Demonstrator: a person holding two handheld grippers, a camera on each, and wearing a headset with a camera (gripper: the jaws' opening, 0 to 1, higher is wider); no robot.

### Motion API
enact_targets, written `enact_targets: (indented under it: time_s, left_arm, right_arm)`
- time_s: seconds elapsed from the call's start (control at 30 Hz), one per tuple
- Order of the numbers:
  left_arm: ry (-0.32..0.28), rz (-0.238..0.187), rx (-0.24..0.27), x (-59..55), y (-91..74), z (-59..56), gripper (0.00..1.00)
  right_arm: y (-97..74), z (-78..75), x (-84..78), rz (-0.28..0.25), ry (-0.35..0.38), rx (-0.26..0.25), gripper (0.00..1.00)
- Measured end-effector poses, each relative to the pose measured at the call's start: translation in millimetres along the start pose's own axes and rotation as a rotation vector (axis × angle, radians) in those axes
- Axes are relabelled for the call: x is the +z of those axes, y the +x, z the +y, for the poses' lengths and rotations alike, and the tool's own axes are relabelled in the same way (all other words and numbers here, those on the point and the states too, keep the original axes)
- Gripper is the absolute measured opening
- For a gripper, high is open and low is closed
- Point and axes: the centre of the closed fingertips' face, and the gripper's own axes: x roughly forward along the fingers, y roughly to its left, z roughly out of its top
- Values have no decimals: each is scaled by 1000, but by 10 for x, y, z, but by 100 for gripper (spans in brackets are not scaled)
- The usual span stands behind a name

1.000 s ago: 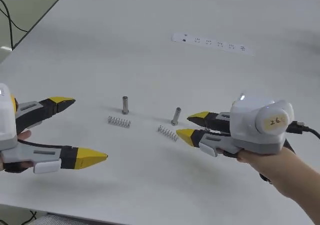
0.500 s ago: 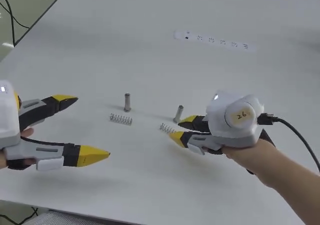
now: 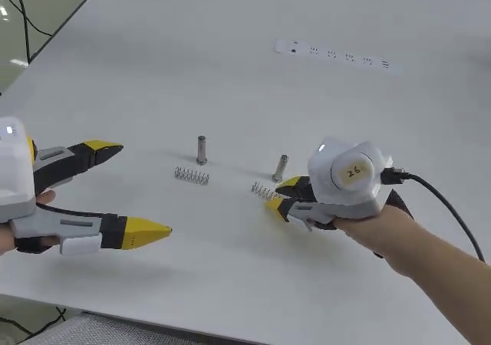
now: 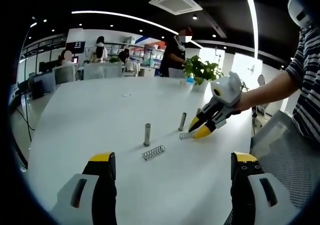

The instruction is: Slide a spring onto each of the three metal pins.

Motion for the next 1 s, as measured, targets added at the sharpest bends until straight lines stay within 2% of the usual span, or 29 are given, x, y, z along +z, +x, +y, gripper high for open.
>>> enact_targets:
  time_s: [0.3, 0.37, 0.4, 0.63, 1.0]
  left_arm:
    - [-3, 11, -1, -36, -8, -18, 95]
    - [-4, 12, -1, -43, -7, -16, 95]
    - [-3, 12, 1, -43, -5, -14, 95]
    - [0, 13, -7, -31, 14, -37, 95]
    - [7, 17, -27, -15, 59, -108, 95]
  right_arm:
    - [31, -4, 1, 9, -12, 2, 16]
    - [45, 10, -40, 27, -12, 18, 13]
    - [53, 29, -34, 18, -6, 24, 13]
    - [49, 27, -24, 28, -74, 38, 13]
    - [-152, 41, 49, -7, -103, 44, 13]
